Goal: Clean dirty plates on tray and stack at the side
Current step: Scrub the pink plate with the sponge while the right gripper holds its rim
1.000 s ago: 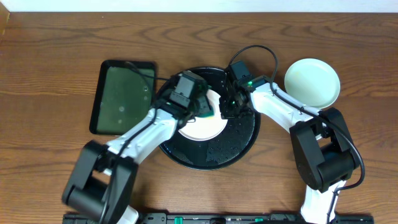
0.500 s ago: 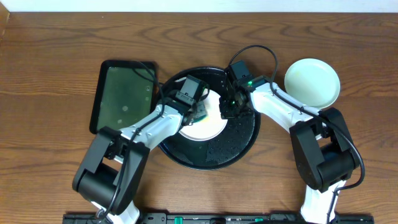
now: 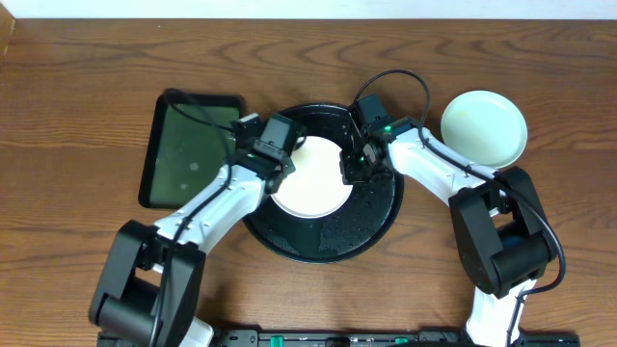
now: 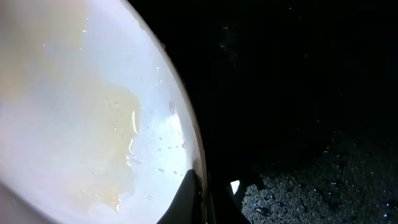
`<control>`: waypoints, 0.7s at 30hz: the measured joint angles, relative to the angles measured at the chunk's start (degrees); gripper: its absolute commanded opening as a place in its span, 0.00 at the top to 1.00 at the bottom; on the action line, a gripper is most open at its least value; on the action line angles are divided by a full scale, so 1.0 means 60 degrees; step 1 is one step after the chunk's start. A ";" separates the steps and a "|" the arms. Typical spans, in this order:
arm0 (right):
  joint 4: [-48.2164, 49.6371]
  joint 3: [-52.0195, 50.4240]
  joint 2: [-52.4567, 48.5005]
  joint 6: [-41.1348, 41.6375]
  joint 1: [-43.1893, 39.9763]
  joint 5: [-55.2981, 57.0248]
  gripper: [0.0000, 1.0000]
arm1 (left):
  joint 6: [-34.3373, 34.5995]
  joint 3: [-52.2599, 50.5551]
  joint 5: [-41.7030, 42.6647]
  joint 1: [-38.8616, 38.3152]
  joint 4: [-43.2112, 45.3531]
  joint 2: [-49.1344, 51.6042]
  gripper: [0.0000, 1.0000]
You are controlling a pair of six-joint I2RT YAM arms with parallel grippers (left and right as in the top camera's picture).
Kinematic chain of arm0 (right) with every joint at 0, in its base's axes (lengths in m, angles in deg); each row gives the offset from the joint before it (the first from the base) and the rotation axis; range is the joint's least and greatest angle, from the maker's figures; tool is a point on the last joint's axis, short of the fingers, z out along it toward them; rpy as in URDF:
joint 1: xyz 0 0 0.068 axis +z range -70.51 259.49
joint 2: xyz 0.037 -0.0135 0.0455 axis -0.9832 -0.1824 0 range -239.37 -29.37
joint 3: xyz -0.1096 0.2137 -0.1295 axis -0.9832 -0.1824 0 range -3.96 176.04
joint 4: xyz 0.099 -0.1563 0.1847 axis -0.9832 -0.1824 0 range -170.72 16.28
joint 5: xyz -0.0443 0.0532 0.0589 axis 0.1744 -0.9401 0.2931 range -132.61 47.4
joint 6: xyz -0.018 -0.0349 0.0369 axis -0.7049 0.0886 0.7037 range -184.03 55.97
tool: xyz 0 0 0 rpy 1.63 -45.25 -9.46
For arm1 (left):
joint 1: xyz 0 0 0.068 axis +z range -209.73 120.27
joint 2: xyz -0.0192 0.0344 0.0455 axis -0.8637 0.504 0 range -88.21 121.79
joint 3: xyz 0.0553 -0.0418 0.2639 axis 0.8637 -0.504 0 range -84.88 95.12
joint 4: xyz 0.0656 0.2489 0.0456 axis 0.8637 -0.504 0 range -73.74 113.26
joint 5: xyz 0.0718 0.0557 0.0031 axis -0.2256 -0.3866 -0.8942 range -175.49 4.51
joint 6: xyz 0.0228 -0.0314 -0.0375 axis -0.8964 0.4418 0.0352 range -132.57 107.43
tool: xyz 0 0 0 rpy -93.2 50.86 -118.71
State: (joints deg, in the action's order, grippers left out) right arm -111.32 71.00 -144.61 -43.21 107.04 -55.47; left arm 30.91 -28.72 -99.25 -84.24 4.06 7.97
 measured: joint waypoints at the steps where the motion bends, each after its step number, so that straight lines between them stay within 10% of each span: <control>1: 0.0000 0.0000 0.0000 0.0000 0.0004 0.0000 0.99 | -0.0004 0.0000 0.0375 0.0055 0.0149 -0.0022 0.92; 10: 0.0004 0.0000 0.0000 0.0000 0.0000 0.0000 0.99 | -0.0255 -0.0033 0.3989 -0.0437 0.0637 0.0521 0.92; 21: -0.0015 0.0000 0.0000 0.0000 0.0000 -0.0004 0.99 | -0.0576 0.0120 0.2849 -0.0718 -0.0015 0.0991 0.92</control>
State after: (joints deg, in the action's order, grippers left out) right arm -111.41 71.00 -144.61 -43.21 107.04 -55.49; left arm 27.46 -27.99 -82.16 -88.55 3.97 13.91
